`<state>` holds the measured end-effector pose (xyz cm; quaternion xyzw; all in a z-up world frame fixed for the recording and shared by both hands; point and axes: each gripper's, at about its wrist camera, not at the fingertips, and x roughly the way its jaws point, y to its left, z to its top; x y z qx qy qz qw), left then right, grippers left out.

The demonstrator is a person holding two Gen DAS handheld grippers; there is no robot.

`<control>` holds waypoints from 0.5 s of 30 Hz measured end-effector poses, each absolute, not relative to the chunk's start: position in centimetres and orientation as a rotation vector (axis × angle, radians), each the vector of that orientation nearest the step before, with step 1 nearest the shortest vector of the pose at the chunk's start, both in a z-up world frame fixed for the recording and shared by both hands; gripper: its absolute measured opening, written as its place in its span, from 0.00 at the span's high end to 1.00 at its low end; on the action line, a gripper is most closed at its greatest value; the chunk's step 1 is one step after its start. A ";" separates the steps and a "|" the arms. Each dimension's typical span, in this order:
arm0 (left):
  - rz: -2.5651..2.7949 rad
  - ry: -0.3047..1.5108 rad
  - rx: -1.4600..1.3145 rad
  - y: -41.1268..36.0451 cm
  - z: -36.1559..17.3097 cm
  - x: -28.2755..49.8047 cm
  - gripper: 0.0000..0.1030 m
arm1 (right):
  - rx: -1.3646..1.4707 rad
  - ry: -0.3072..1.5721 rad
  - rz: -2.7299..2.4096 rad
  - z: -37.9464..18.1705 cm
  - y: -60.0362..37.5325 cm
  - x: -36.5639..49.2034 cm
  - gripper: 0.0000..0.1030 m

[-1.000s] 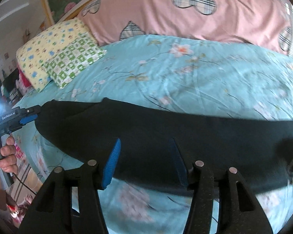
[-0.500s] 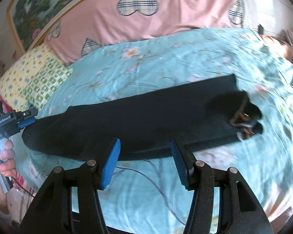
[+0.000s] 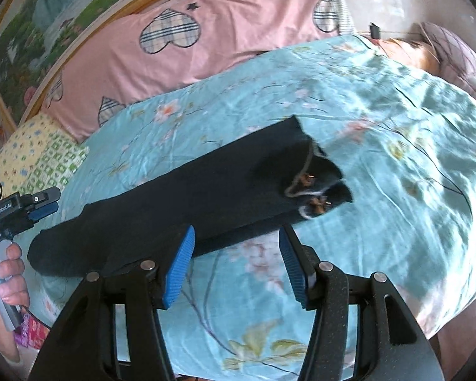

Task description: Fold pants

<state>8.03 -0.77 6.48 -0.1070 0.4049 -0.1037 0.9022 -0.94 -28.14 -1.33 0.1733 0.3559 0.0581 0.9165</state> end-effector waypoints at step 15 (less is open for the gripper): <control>-0.444 0.921 -0.059 -9.1 5.6 13.9 0.29 | 0.637 0.763 0.043 -4.0 -33.2 0.7 0.42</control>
